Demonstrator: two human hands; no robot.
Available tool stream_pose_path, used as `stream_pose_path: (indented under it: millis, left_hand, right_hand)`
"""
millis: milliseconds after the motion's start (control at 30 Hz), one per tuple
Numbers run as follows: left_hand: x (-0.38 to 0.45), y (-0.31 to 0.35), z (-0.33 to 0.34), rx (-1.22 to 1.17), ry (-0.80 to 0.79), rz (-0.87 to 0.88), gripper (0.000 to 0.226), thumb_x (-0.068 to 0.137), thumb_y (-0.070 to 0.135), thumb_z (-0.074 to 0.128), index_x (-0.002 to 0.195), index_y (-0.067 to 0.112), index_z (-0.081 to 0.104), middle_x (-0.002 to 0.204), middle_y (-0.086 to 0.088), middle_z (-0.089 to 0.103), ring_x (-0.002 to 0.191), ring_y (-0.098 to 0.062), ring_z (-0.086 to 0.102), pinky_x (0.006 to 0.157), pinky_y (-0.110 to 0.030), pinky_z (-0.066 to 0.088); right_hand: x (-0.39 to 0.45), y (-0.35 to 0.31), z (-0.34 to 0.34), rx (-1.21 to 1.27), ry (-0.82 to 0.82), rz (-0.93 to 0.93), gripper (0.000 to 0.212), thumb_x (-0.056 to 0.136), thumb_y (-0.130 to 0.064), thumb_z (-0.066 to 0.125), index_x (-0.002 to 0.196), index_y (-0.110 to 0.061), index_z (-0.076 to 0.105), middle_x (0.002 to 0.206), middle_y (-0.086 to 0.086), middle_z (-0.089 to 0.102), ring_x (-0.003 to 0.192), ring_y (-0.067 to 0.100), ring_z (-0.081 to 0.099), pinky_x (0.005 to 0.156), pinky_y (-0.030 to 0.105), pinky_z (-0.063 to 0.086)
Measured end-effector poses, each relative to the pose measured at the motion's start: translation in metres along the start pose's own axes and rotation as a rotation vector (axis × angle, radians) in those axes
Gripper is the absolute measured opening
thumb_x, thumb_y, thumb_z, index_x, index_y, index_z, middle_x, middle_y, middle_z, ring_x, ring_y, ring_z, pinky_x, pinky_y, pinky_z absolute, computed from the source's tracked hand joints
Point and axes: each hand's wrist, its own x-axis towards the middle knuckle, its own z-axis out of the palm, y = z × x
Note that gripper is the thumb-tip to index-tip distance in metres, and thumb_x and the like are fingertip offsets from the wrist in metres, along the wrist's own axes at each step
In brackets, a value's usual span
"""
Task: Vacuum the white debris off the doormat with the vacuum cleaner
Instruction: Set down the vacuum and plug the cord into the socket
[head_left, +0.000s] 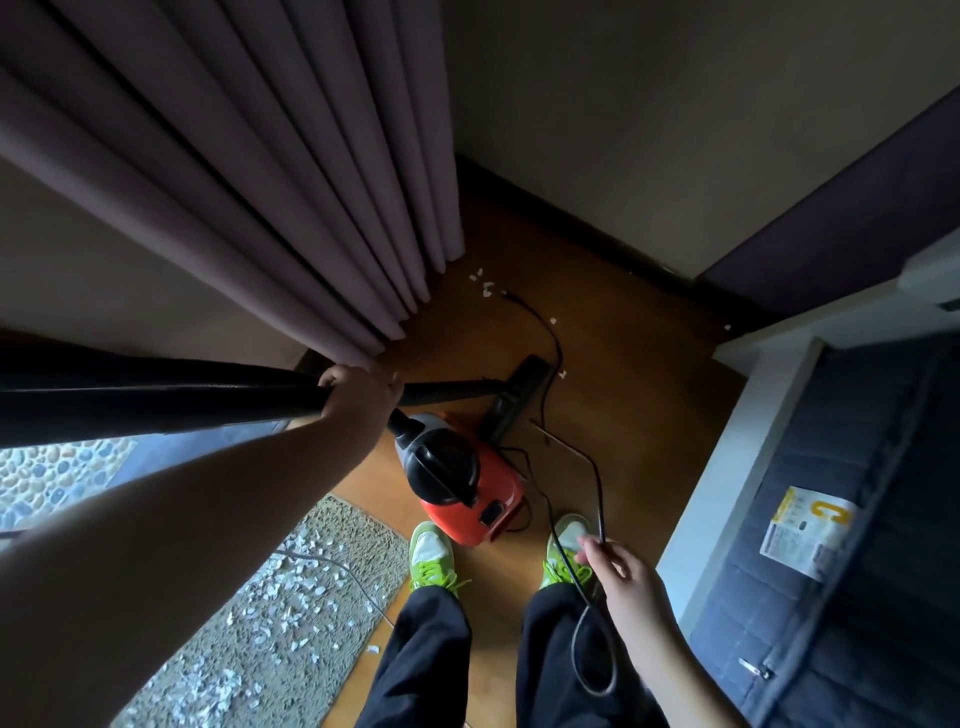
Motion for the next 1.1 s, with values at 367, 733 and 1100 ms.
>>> stream_pose_path:
  millis: [367, 733, 1100]
  left_hand:
    - [-0.027, -0.006, -0.002, -0.237, 0.027, -0.095, 0.062, 0.098, 0.020, 0.047, 0.154, 0.019, 0.018, 0.136, -0.008, 0.048, 0.105, -0.032, 0.061, 0.073, -0.044, 0.050]
    - [-0.069, -0.015, -0.004, -0.216, 0.154, -0.052, 0.064, 0.102, 0.021, 0.040, 0.157, 0.020, 0.007, 0.139, -0.011, 0.043, 0.116, -0.032, 0.053, 0.099, -0.050, 0.041]
    - [-0.100, 0.002, -0.042, -1.177, 0.153, -0.002, 0.041, 0.094, 0.039, 0.046, 0.129, 0.022, 0.059, 0.128, -0.008, 0.059, 0.120, -0.031, 0.056, 0.098, -0.038, 0.046]
  right_hand:
    - [-0.026, -0.080, -0.010, 0.578, -0.144, -0.216, 0.047, 0.087, -0.055, 0.055, 0.124, -0.026, 0.062, 0.087, 0.018, 0.072, 0.067, 0.026, 0.065, 0.075, 0.043, 0.052]
    - [-0.065, -0.110, -0.032, 0.467, -0.222, -0.337, 0.050, 0.087, -0.070, 0.044, 0.125, -0.042, 0.061, 0.087, 0.014, 0.071, 0.091, 0.033, 0.069, 0.098, 0.059, 0.047]
    - [-0.102, -0.145, -0.023, 0.352, -0.287, -0.342, 0.061, 0.075, -0.083, 0.052, 0.121, -0.044, 0.061, 0.114, 0.011, 0.070, 0.113, 0.023, 0.065, 0.100, 0.039, 0.045]
